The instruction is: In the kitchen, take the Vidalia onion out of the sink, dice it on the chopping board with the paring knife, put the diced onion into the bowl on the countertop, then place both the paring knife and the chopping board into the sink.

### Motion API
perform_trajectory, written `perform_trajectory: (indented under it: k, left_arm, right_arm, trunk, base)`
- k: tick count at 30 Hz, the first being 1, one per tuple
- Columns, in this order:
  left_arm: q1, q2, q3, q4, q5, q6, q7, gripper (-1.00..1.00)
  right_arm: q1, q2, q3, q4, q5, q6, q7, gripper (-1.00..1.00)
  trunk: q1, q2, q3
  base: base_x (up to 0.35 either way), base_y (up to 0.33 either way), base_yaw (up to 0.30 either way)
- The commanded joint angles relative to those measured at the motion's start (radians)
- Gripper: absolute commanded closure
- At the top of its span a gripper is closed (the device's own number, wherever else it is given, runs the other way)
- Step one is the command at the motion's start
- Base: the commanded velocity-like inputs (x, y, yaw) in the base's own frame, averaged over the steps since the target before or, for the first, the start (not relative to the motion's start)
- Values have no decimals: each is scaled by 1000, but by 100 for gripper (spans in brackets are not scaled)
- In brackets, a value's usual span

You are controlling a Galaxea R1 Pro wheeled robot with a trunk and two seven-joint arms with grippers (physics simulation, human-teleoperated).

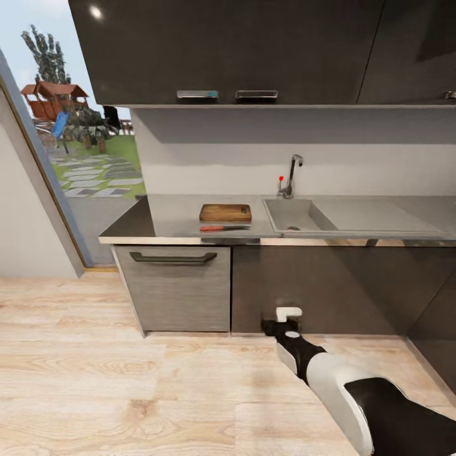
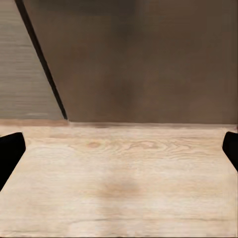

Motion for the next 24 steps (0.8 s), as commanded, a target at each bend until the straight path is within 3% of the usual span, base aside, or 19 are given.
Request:
perform_trajectory:
  k: [1, 2, 5, 6, 11, 14, 19, 24]
  left_arm:
    - [0, 0, 1, 0, 0, -2, -1, -100]
    - [0, 1, 1, 0, 0, -2, -1, -100]
    - [0, 0, 1, 0, 1, -2, -1, -100]
    - [0, -1, 1, 1, 1, -2, -1, -100]
    - [0, -2, 1, 4, 1, -2, -1, -100]
    - [0, -2, 1, 5, 1, -2, -1, -100]
    - [0, -3, 0, 6, 2, -2, -1, -100]
    - [0, -3, 0, 6, 2, -2, -1, -100]
  right_arm:
    - [48, 0, 9, 4, 32, -60, -4, -100]
    - [72, 0, 9, 5, 51, -90, -4, -100]
    - [236, -1, 9, 8, 137, -281, -5, -100]
    - [369, -2, 9, 9, 161, -434, -5, -100]
    - [629, -2, 10, 12, 186, -777, -5, -100]
    - [726, -1, 10, 12, 195, -912, -6, -100]
    - [789, 1, 7, 6, 201, -925, -13, -100]
    - [801, 3, 3, 0, 201, -925, -17, -100]
  trunk:
    - [0, 0, -1]
    - [0, 0, -1]
    - [0, 0, -1]
    - [0, 0, -1]
    - [0, 0, -1]
    - [0, 0, -1]
    - [0, 0, -1]
    - [0, 0, -1]
  base:
    - [-1, 0, 0]
    - [-1, 0, 0]
    - [0, 0, 0]
    - [0, 0, 0]
    - [0, 0, 0]
    - [0, 0, 0]
    - [0, 0, 0]
    - [0, 0, 0]
